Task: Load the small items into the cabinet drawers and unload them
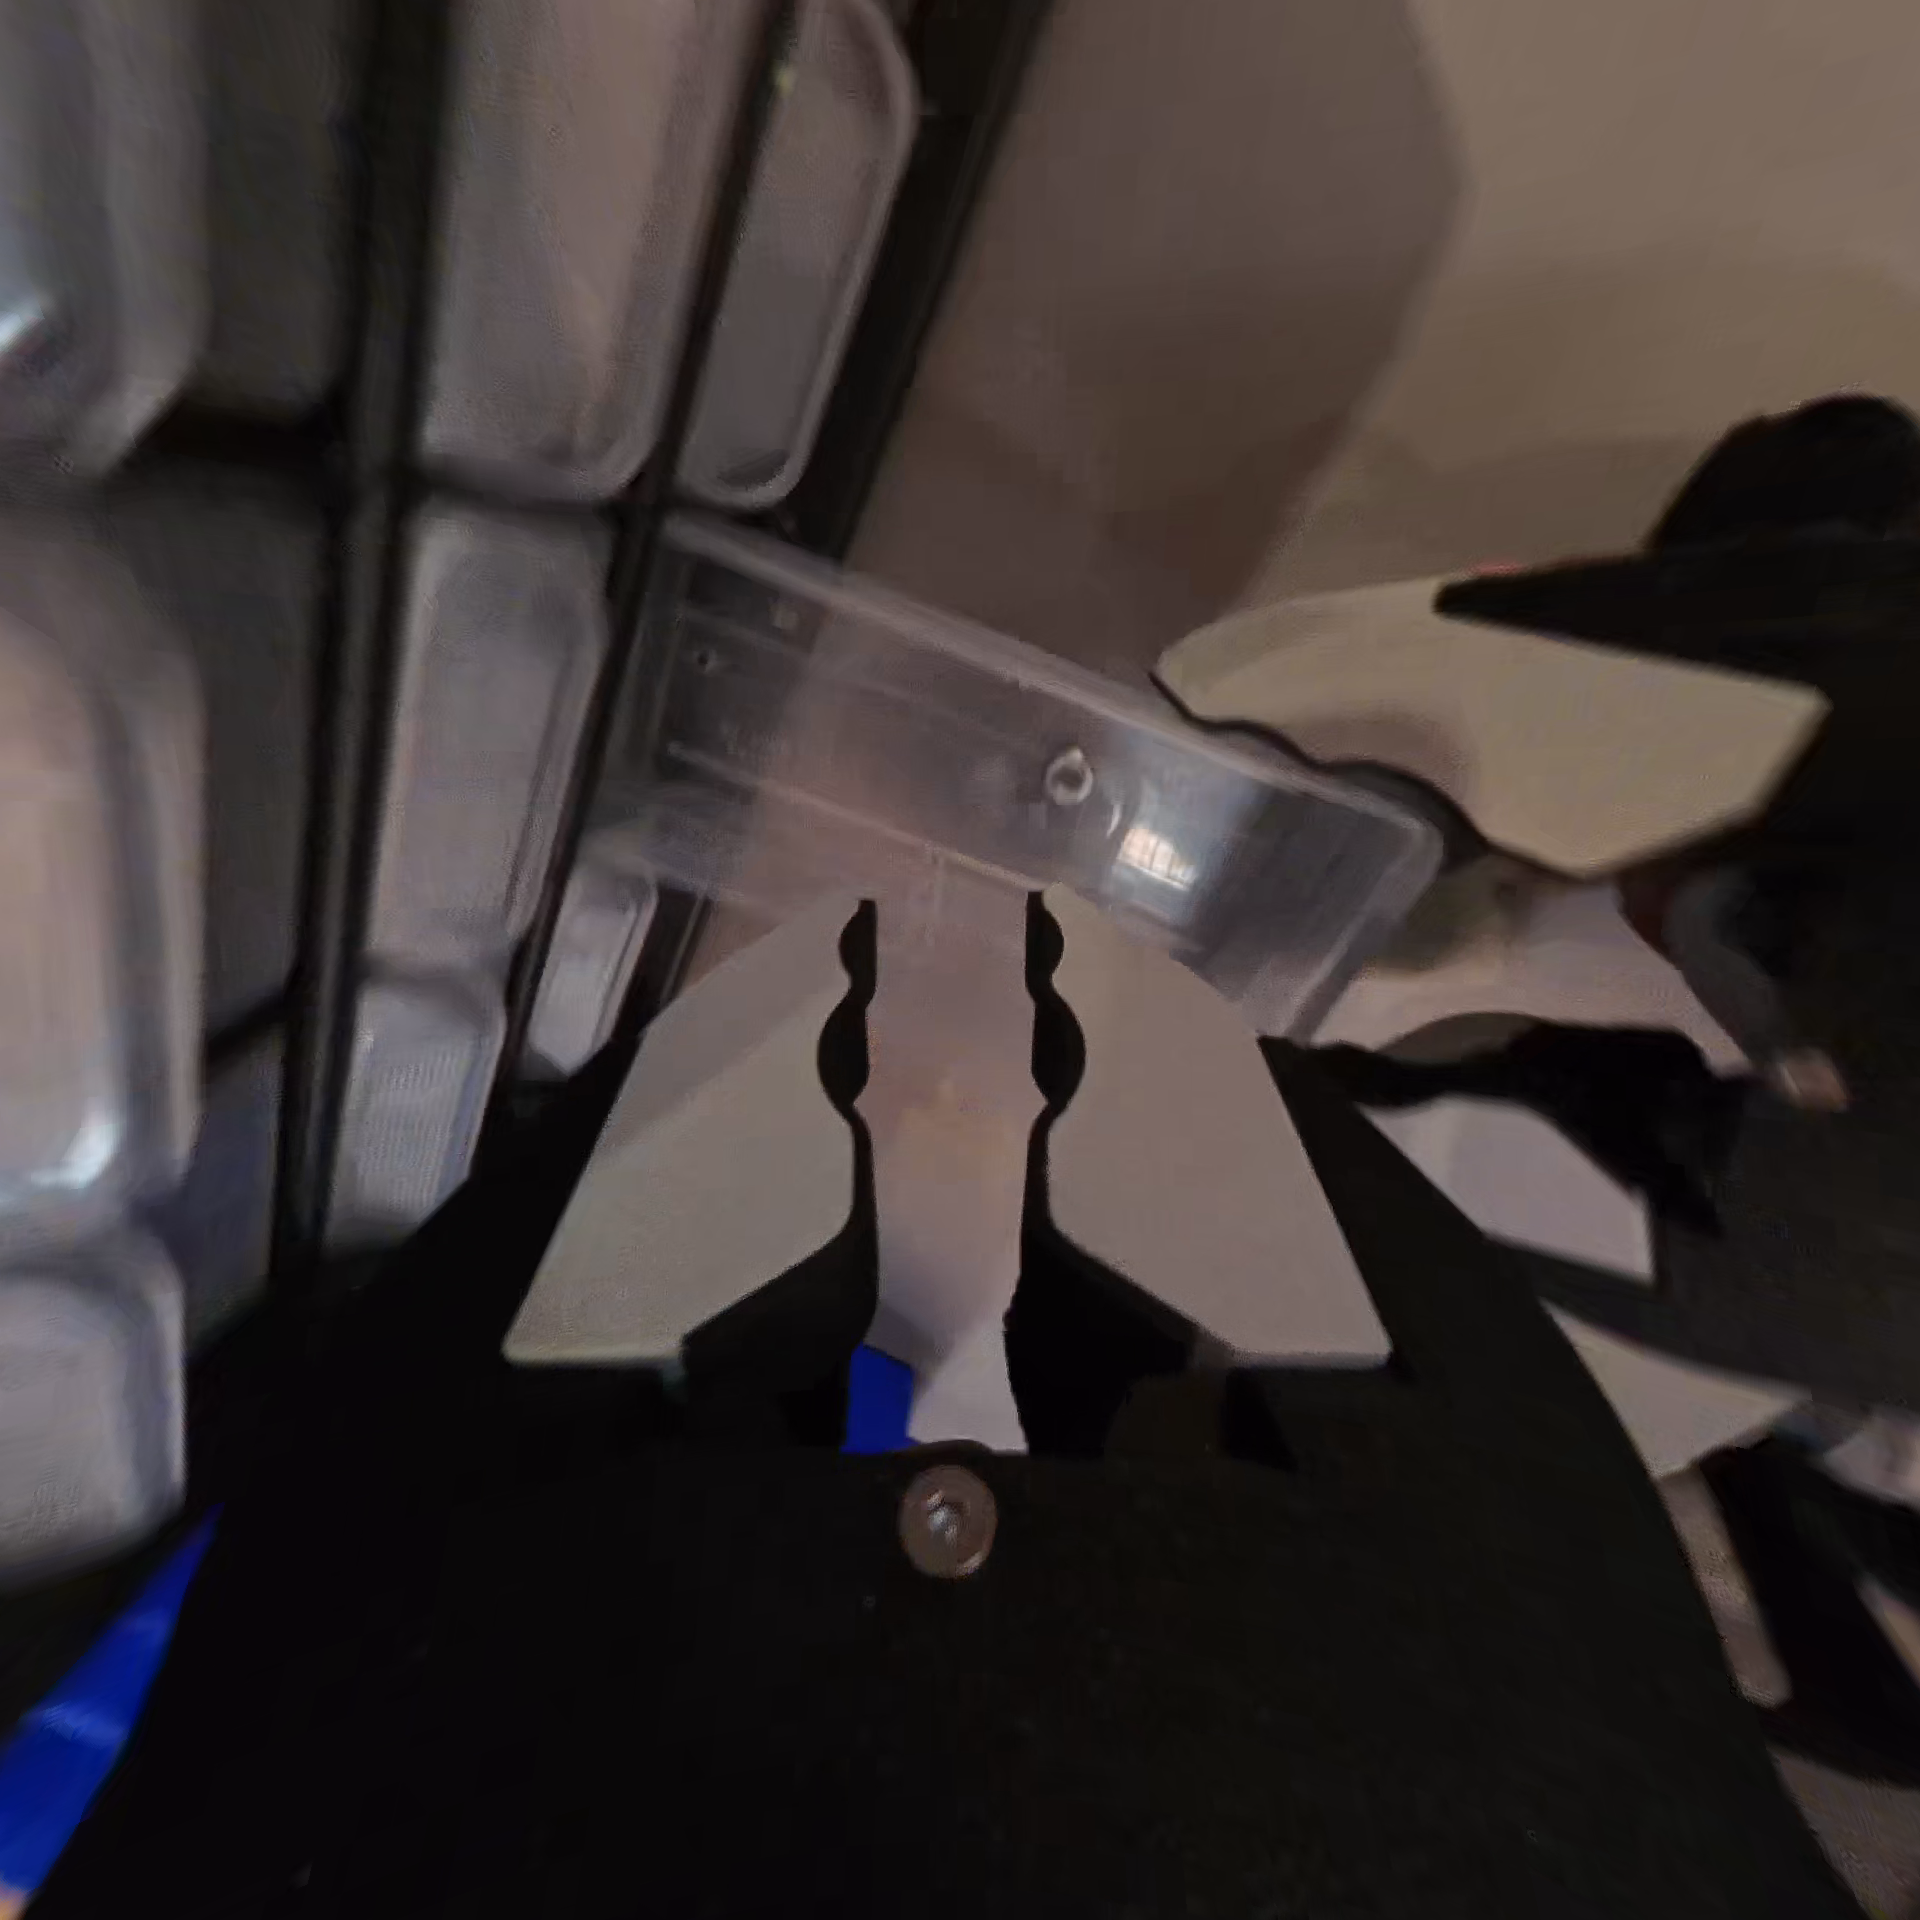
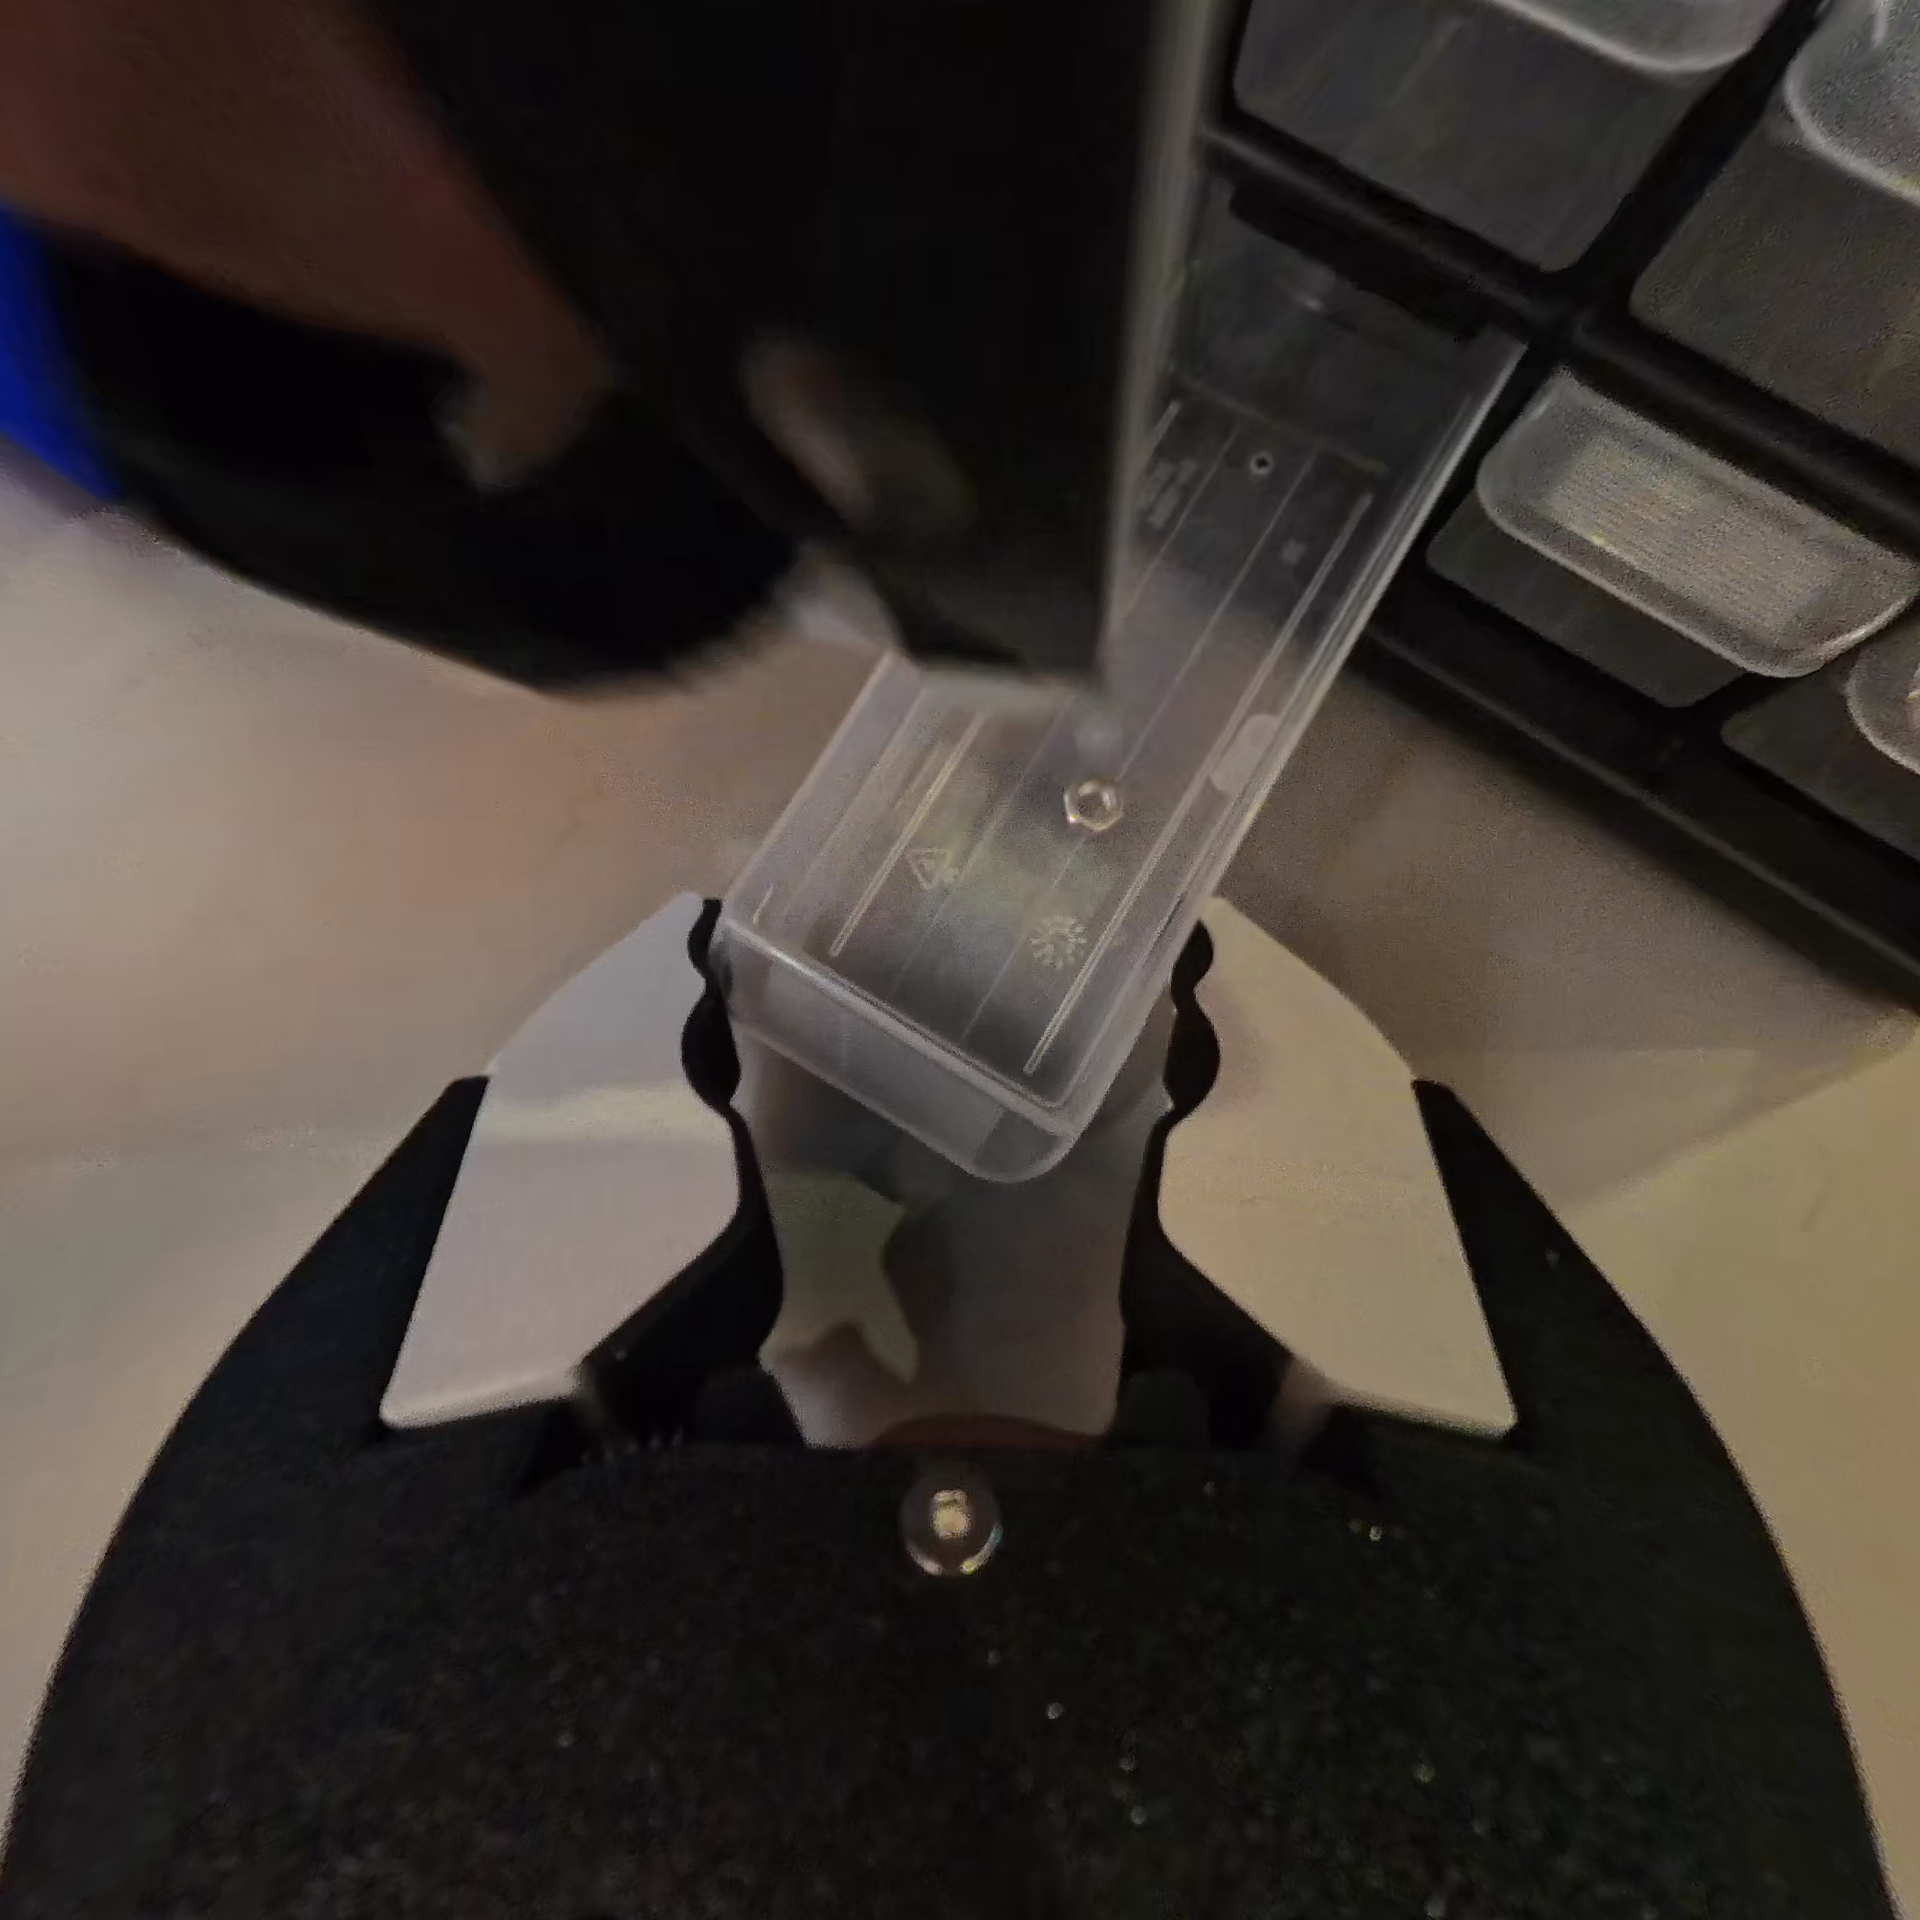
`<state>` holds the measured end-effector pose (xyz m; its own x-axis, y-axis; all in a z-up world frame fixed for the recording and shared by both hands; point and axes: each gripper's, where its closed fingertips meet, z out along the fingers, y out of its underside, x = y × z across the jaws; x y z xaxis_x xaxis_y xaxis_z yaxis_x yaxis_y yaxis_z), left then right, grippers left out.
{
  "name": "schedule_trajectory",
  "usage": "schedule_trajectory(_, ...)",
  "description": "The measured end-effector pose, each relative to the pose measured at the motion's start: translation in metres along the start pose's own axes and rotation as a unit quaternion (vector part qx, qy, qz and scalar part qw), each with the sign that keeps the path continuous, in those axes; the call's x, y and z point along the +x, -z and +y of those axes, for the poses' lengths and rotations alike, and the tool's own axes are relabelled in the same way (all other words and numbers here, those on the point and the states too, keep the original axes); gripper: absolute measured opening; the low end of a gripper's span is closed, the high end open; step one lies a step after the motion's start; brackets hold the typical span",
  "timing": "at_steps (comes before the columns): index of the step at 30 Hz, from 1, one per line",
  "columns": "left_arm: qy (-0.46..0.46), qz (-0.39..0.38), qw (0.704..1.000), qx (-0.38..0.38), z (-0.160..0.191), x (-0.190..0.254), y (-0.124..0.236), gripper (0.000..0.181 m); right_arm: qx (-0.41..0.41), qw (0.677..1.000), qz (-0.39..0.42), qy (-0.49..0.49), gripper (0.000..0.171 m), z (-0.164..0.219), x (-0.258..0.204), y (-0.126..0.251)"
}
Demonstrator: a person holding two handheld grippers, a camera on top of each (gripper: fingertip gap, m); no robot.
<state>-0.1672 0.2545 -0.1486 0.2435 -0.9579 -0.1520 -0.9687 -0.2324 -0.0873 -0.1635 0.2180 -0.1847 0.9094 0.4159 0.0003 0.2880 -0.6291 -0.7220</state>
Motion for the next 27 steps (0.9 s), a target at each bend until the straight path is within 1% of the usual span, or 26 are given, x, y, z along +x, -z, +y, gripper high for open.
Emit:
schedule_trajectory(3, 0.092, 0.020, 0.990, 0.100, 0.021, -0.008, 0.031, 0.027, 0.005, 1.000, 0.008, 0.009, 0.081, 0.000, 0.000, 0.000)
schedule_trajectory(5, 0.181, 0.024, 0.969, 0.164, 0.043, -0.016, 0.048, 0.027, 0.005, 1.000, 0.011, 0.013, 0.081, -0.001, 0.001, -0.001)
schedule_trajectory(7, 0.280, 0.052, 0.930, 0.234, 0.067, -0.013, 0.061, 0.027, 0.006, 1.000, 0.010, 0.008, 0.081, -0.004, 0.003, -0.002)
schedule_trajectory(9, 0.371, 0.098, 0.872, 0.305, 0.087, -0.001, 0.066, 0.027, 0.007, 1.000, 0.011, 0.003, 0.082, -0.012, 0.007, -0.005)
schedule_trajectory(11, 0.418, 0.146, 0.812, 0.380, 0.098, 0.020, 0.068, 0.027, 0.005, 1.000, 0.012, -0.002, 0.082, -0.022, 0.012, -0.011)
schedule_trajectory(12, 0.432, 0.152, 0.791, 0.406, 0.104, 0.030, 0.067, 0.027, 0.002, 1.000, 0.010, -0.002, 0.082, -0.027, 0.015, -0.016)
schedule_trajectory(13, 0.443, 0.143, 0.780, 0.419, 0.110, 0.037, 0.061, 0.027, 0.002, 1.000, 0.007, 0.001, 0.083, -0.032, 0.016, -0.019)
schedule_trajectory(16, 0.439, 0.097, 0.780, 0.435, 0.123, 0.060, 0.048, 0.027, -0.001, 1.000, -0.016, 0.023, 0.091, -0.039, 0.014, -0.019)
schedule_trajectory(17, 0.435, 0.074, 0.778, 0.447, 0.127, 0.067, 0.046, 0.027, -0.007, 0.999, -0.022, 0.039, 0.085, -0.035, 0.013, -0.014)
schedule_trajectory(18, 0.431, 0.052, 0.775, 0.459, 0.131, 0.072, 0.044, 0.027, -0.018, 0.998, -0.021, 0.059, 0.069, -0.029, 0.015, -0.007)
schedule_trajectory(19, 0.425, 0.040, 0.775, 0.465, 0.132, 0.078, 0.042, 0.026, -0.026, 0.996, -0.017, 0.082, 0.047, -0.022, 0.018, 0.001)
schedule_trajectory(20, 0.416, 0.043, 0.780, 0.466, 0.131, 0.085, 0.042, 0.027, -0.030, 0.994, -0.016, 0.103, 0.033, -0.017, 0.020, 0.008)
schedule_trajectory(22, 0.401, 0.045, 0.782, 0.475, 0.127, 0.089, 0.044, 0.026, -0.016, 0.991, -0.049, 0.127, 0.011, -0.013, 0.012, 0.018)
schedule_trajectory(23, 0.394, 0.044, 0.781, 0.482, 0.124, 0.089, 0.045, 0.026, 0.001, 0.988, -0.079, 0.131, 0.004, -0.015, 0.003, 0.020)
schedule_trajectory(24, 0.388, 0.044, 0.785, 0.481, 0.121, 0.089, 0.044, 0.026, 0.016, 0.987, -0.100, 0.128, 0.003, -0.018, -0.003, 0.018)
schedule_trajectory(27, 0.382, 0.048, 0.795, 0.468, 0.119, 0.089, 0.037, 0.027, 0.021, 0.988, -0.104, 0.108, 0.005, -0.024, -0.001, 0.003)
